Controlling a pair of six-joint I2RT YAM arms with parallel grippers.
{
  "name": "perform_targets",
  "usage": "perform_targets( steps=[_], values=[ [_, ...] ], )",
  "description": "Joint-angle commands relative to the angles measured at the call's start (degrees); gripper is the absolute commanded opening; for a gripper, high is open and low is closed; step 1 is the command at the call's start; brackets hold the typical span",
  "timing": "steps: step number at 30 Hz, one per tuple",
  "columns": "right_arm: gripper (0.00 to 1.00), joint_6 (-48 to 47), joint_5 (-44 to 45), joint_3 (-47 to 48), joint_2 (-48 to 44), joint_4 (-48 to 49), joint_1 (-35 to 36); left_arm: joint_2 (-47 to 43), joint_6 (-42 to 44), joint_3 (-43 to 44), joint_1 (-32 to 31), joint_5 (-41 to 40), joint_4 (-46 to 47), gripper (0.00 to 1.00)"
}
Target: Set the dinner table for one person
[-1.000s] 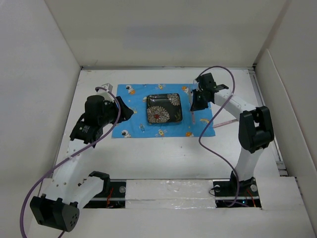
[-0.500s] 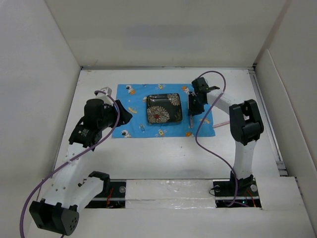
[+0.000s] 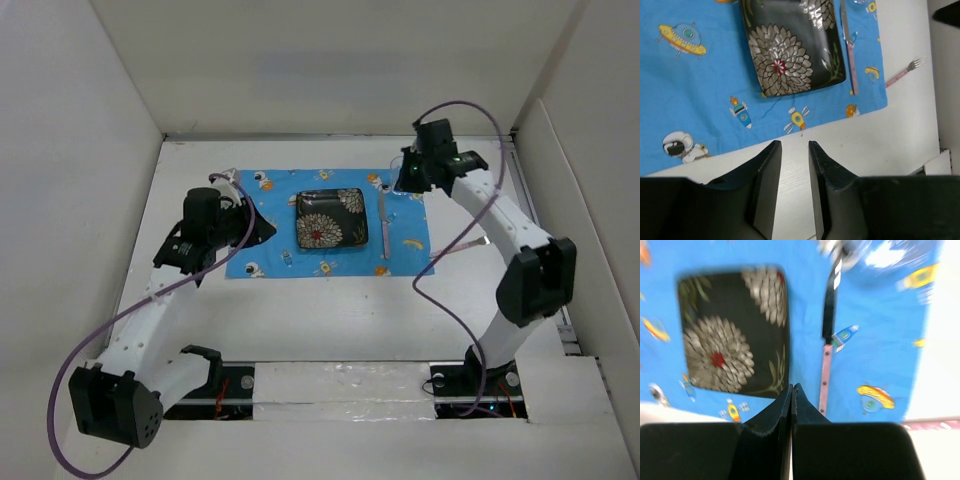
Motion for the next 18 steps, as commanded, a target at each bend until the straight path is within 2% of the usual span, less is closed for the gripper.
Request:
perform_targets(
  steps=[1,3,5,6,7,8,9,11,13,14,16,17,18],
  values=[
    [0.0,2.7,7.5,0.9,-8.8,-0.8,-3.9,3.1,0.9,4.7,-0.2,5.5,5.8,0.25],
    [0.0,5.6,6.5,-3.9,-12.6,-0.1,-8.8,5.9,1.3,6.3,-1.4,5.1,7.8,0.19],
    [0.0,8.9,3.9,-7.5,-16.2,1.8,-12.2,10.0,2.9,9.6,-11.3,-2.0,7.1,0.17],
    [0.0,9.7,2.7,-10.4,-18.4,2.7,-14.7,12.0,3.6,13.8,-15.8,-9.3,6.6,0.18],
    [0.0,10.1,0.7,-10.5,-22.6,3.8,-15.7,14.5,5.2,16.2,-20.5,-12.2,6.4,0.19],
    [0.0,10.6,-0.3,-11.3,-24.4,5.2,-16.5,20.2,5.8,18.6,-29.0,-14.9,5.7,0.23],
    [0.0,10.6,-1.4,-10.5,-26.1,5.0,-17.0,23.0,6.4,23.0,-32.5,-18.6,5.7,0.25],
    [0.0,10.6,-2.8,-5.3,-28.7,2.8,-18.1,30.9,7.5,26.7,-38.6,-19.4,7.7,0.32],
    [0.0,10.5,-5.6,1.0,-29.7,0.7,-18.1,35.5,8.3,32.2,-40.7,-17.9,9.7,0.39],
    [0.01,10.7,-7.0,2.6,-30.8,0.2,-18.1,41.1,9.5,34.1,-41.5,-17.4,10.7,0.44],
    [0.02,11.5,-9.9,5.4,-31.6,-0.8,-18.1,47.1,11.2,42.4,-43.0,-16.0,10.8,0.48],
    [0.03,12.5,-10.5,6.9,-33.0,-1.1,-18.1,54.0,12.2,45.5,-43.9,-15.1,10.2,0.52],
    [0.04,12.9,-11.2,7.2,-33.9,-0.8,-18.1,57.3,13.9,52.4,-44.7,-13.8,10.0,0.53]
  ],
)
